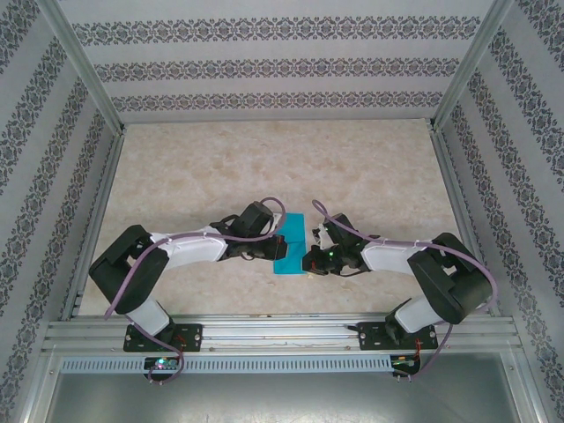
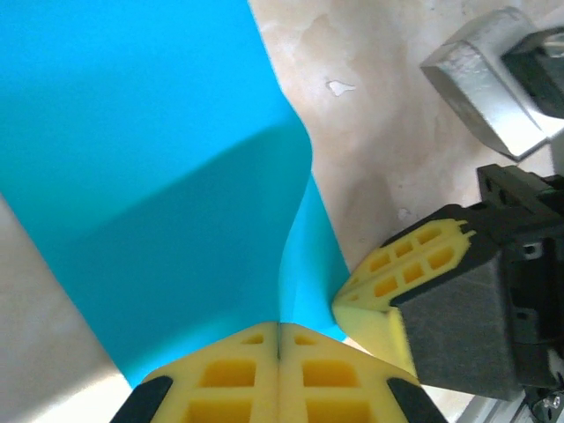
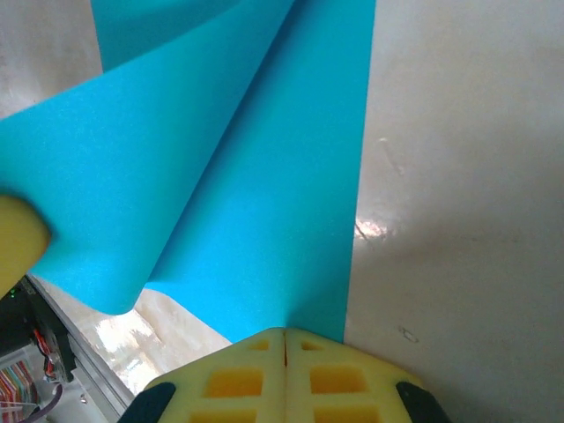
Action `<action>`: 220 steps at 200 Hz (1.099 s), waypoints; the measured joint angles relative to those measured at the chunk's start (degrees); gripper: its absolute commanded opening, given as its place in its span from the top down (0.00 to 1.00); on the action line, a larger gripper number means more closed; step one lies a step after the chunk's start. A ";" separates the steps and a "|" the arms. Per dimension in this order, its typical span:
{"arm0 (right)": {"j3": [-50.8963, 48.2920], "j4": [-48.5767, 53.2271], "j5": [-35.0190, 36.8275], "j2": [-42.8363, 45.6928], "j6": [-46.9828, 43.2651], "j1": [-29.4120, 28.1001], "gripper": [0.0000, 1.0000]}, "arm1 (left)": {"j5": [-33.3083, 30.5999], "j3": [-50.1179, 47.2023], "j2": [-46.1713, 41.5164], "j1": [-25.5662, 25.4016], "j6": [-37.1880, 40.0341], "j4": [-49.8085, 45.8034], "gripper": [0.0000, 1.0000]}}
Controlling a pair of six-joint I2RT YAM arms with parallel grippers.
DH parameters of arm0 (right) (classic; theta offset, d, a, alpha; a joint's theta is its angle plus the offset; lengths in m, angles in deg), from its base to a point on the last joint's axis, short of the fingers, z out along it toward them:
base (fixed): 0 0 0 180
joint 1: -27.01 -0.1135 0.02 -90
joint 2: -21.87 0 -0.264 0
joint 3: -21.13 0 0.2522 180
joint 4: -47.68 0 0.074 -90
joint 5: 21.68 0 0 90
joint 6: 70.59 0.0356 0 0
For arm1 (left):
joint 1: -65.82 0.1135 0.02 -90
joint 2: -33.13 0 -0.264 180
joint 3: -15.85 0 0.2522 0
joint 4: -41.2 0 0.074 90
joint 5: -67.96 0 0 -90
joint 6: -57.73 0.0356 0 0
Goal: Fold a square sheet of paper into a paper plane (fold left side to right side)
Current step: Fold the triangle a second time at the center of the table.
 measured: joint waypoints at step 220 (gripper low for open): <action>0.83 0.28 -0.68 -1.01 -0.90 0.02 1.00 | 1.81 1.38 4.50 4.20 6.80 -2.05 1.00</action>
